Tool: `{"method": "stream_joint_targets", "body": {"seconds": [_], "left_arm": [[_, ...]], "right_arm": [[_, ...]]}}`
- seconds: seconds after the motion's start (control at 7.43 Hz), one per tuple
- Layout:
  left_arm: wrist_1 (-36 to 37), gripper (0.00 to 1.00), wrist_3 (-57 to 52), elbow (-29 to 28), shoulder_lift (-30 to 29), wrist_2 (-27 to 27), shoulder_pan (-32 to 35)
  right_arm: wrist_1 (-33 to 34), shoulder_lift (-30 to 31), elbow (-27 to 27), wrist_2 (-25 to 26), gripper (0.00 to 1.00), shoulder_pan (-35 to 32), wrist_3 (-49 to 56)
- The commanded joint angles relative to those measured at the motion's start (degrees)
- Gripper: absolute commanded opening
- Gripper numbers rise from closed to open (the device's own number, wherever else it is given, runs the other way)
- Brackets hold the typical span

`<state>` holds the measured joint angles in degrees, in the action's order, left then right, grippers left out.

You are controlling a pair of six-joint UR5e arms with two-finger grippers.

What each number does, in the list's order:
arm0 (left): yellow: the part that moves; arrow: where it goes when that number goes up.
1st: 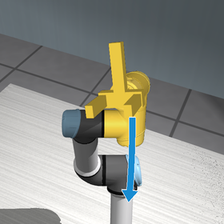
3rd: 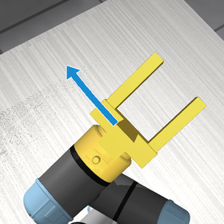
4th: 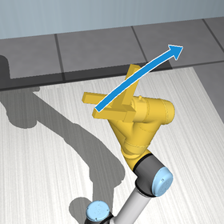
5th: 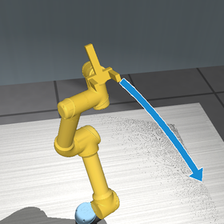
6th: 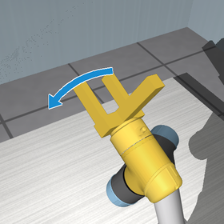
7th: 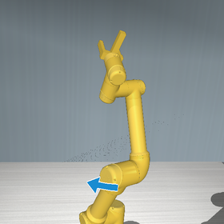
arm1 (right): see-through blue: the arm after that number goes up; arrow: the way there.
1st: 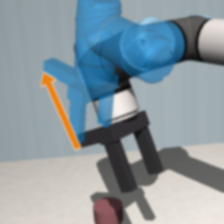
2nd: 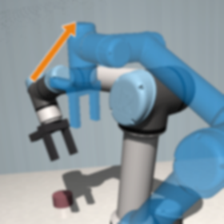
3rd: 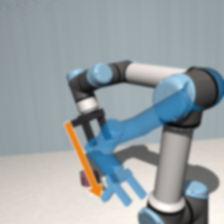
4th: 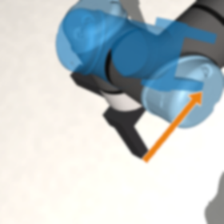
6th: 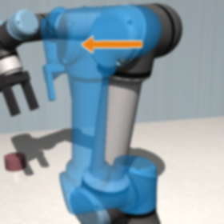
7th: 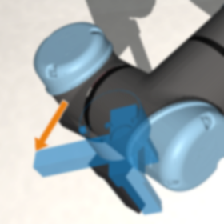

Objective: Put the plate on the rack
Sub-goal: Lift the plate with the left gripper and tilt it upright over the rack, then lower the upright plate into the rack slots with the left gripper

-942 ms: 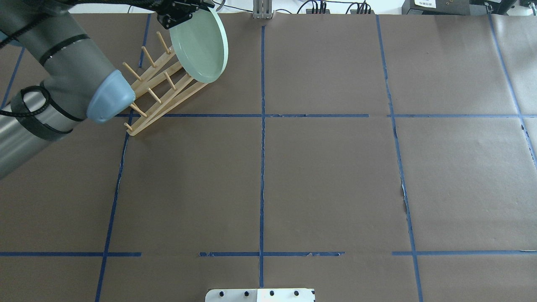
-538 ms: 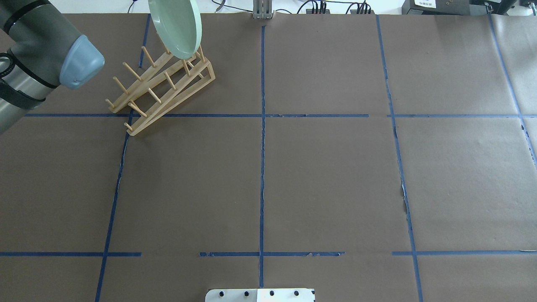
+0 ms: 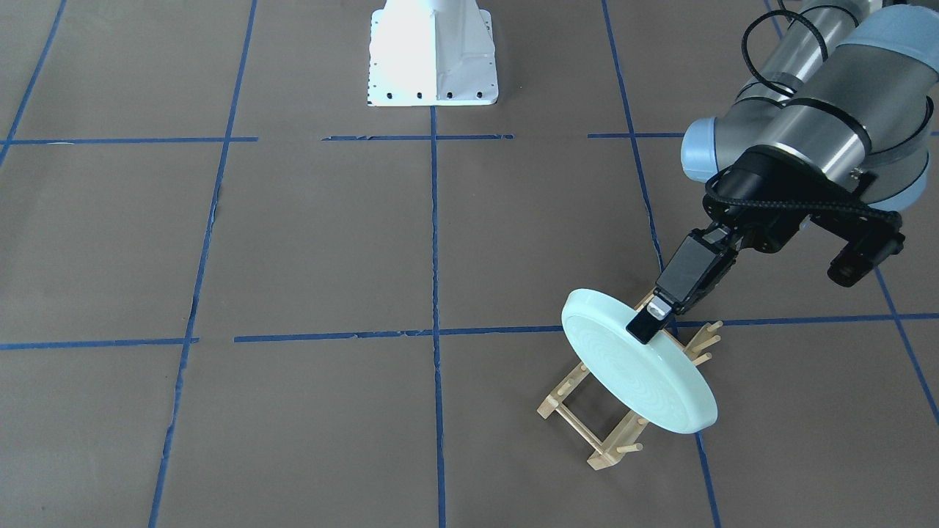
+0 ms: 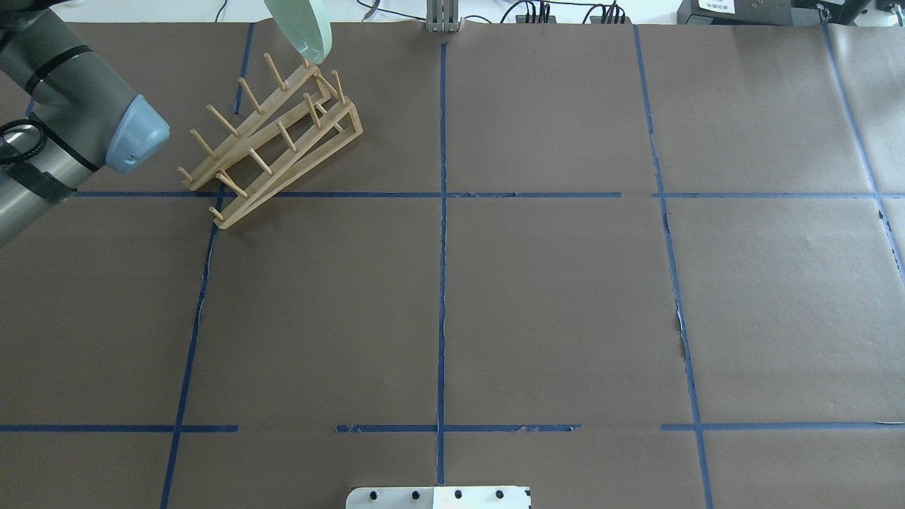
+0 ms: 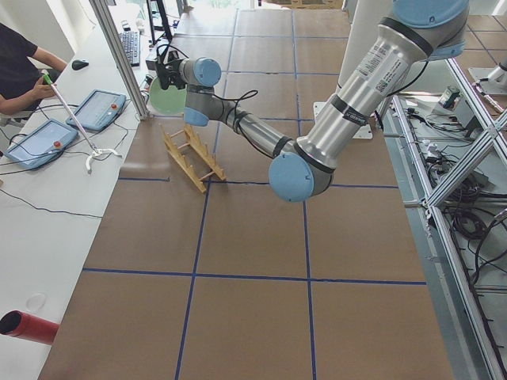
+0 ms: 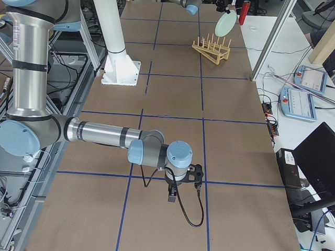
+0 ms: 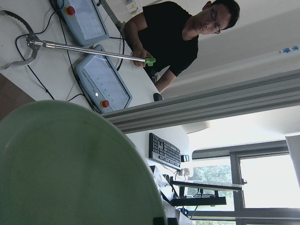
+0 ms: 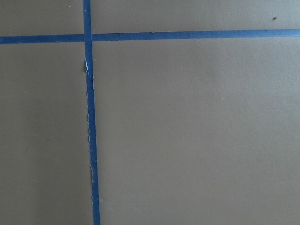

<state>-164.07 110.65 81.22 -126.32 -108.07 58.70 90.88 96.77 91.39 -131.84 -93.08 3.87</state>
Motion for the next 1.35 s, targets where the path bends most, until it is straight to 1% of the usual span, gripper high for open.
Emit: {"method": "stream_joint_targets", "body": {"seconds": [0.0,0.27,0.54,0.81,0.94,1.21], "left_arm": [[-1.24,0.00,-0.08,-0.63,1.25,1.72,-1.56],[-1.25,0.00,-0.17,-1.06,2.04,1.72,-1.57],[-1.34,0.00,-0.34,-2.73,1.96,1.72,-1.74],[-1.77,0.00,-2.63,-3.79,1.96,1.81,-1.74],[-1.78,0.00,-2.72,-4.84,1.61,1.81,-1.92],[-4.31,0.00,-2.98,-8.35,0.99,1.89,-2.09]], "right_arm": [[0.00,0.00,0.02,0.00,1.00,0.00,0.00],[0.00,0.00,-0.07,0.00,1.00,0.00,0.00],[0.00,0.00,0.02,0.00,1.00,0.00,0.00],[0.00,0.00,0.02,0.00,1.00,0.00,0.00],[0.00,0.00,0.02,0.00,1.00,0.00,0.00],[0.00,0.00,0.02,0.00,1.00,0.00,0.00]]}}
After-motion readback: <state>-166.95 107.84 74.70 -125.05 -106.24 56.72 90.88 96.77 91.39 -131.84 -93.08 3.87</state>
